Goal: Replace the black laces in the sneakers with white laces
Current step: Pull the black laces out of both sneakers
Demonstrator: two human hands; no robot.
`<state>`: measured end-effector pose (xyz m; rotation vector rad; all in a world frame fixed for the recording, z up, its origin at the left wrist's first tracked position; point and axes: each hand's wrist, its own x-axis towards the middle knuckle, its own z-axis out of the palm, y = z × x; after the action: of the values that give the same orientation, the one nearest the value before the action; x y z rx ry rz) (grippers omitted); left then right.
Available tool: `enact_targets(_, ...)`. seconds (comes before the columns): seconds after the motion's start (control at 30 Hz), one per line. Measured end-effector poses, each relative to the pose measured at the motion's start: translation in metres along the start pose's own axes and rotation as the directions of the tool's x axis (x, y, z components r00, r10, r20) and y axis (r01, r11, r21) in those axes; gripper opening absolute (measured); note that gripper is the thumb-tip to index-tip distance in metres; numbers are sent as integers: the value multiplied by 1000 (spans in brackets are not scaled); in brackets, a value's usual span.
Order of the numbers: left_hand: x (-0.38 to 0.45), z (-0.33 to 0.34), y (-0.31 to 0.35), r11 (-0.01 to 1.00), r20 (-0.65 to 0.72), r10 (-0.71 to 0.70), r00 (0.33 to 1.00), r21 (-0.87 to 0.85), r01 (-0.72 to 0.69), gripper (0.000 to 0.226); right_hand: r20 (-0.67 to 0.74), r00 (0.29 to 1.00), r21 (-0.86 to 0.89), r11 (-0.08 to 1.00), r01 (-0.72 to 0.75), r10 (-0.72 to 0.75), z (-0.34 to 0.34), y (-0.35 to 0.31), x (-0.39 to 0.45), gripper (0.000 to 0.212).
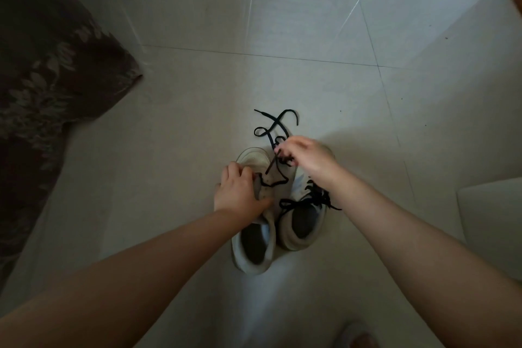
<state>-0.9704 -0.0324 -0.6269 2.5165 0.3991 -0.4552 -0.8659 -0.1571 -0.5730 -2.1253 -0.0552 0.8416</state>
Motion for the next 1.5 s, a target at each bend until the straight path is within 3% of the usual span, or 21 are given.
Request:
enact_targets(0.03,0,0,0,1000,-2,0,1000,2,0,66,-70,997,230,973,-14,31,-9,-6,2,20)
enact_targets(0.1,-1,-1,-1,1000,-6,7,1000,8,-7,66,-179,978,693,719,48,107,-33,-14,7,23)
enact_targets(0.17,-2,-1,0,1000,-4,18,1000,12,-18,66,-249,951,855,502,127,184,-54,-16,11,28)
enact_targets(0.2,-4,-1,0,1000,0,19,1000,11,-19,66,-285,934,841,523,137,214,-57,-14,12,28)
enact_targets(0.27,-4,-1,0,1000,11,19,1000,8,-19,66,-354,914,575,817,46,198,-47,-3,15,27)
enact_targets(0.33,-4,-2,1,1000,18,22,1000,6,-23,67,-308,951,-29,999,-42,31,-27,12,15,21)
enact_targets(0.43,-5,-4,2,1000,20,24,1000,16,-24,66,-11,983,-602,786,140,-184,-3,31,12,31)
enact_targets(0.53,-6,-3,1,999,20,25,999,32,-26,65,147,966,-840,489,235,-212,0,27,8,27)
enact_targets(0.6,-6,-3,0,999,27,31,999,33,-32,65,157,967,-851,470,236,-202,-1,22,7,28)
enact_targets(0.73,-5,-4,-1,998,34,41,999,43,-42,67,-11,978,-481,859,176,-207,-3,11,6,24)
enact_targets(0.8,-5,-4,-2,998,31,43,999,48,-44,68,-214,974,22,996,86,-79,-13,3,10,21)
enact_targets(0.87,-5,-4,-2,998,30,46,998,51,-47,68,-283,953,619,780,92,111,-32,-9,12,26)
enact_targets(0.93,-5,-4,-2,997,30,48,998,57,-50,69,-254,944,844,525,110,211,-44,-11,10,28)
enact_targets(0.97,-5,-4,-2,997,30,50,998,59,-51,69,-257,941,800,595,79,222,-44,-9,9,26)
enact_targets(1.0,-5,-4,-1,997,31,49,998,58,-51,69,-269,944,638,769,26,191,-40,-6,8,24)
enact_targets(1.07,-4,-4,0,997,32,46,998,56,-48,69,-215,977,27,1000,-2,8,-26,6,5,18)
enact_targets(1.13,-5,-4,0,998,28,41,999,54,-43,68,-9,986,-476,867,145,-169,-13,21,5,26)
enact_targets(1.23,-4,-4,0,997,31,41,999,57,-42,68,157,959,-809,526,261,-235,-5,25,5,28)
enact_targets(1.33,-4,-4,-1,996,30,45,999,70,-47,70,178,970,-843,483,238,-167,-8,22,6,26)
enact_targets(1.4,-4,-4,-2,996,29,46,999,75,-48,70,134,974,-654,721,227,-185,-8,17,3,25)
enact_targets(1.5,-4,-3,-2,996,23,47,999,70,-48,69,-205,961,-105,981,165,-184,-18,1,4,23)
